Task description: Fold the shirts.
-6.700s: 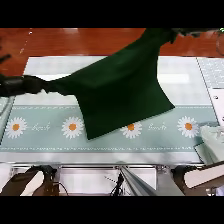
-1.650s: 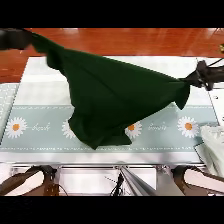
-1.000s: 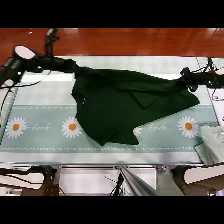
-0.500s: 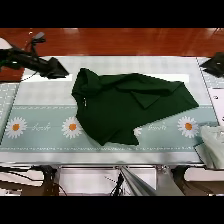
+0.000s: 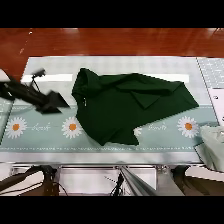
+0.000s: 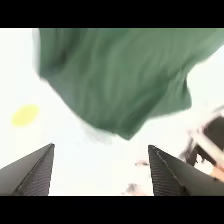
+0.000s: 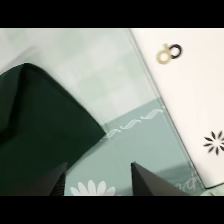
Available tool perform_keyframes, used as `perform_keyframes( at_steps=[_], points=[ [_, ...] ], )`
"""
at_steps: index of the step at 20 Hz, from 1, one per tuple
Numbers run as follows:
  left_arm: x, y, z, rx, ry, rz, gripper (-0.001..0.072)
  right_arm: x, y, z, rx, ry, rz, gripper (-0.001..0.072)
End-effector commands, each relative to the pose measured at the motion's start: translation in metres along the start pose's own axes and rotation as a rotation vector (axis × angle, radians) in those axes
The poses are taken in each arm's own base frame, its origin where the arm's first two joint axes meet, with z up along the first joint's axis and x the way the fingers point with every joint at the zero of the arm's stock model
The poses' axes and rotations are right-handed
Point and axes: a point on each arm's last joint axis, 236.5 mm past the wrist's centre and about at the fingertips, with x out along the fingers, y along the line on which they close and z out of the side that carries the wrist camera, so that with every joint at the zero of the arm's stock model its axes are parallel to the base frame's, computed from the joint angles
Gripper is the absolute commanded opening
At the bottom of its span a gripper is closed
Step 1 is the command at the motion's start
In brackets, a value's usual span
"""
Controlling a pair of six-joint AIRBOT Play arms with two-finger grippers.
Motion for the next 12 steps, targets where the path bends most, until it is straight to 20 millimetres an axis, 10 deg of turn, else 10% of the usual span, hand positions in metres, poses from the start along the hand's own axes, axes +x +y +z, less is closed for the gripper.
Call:
perform_keyframes(
  at_steps=[1, 12],
  points=[
    [0.07, 0.008, -0.048, -0.083, 0.027, -0.055, 0.072, 0.008, -0.02, -0.007, 0.06, -0.001, 0.0, 0.0497],
    [0.176, -0.024, -0.063, -0.142, 0.072, -0.109, 0.0717, 0.031, -0.027, -0.02, 0.081, 0.033, 0.0, 0.0497]
  ],
)
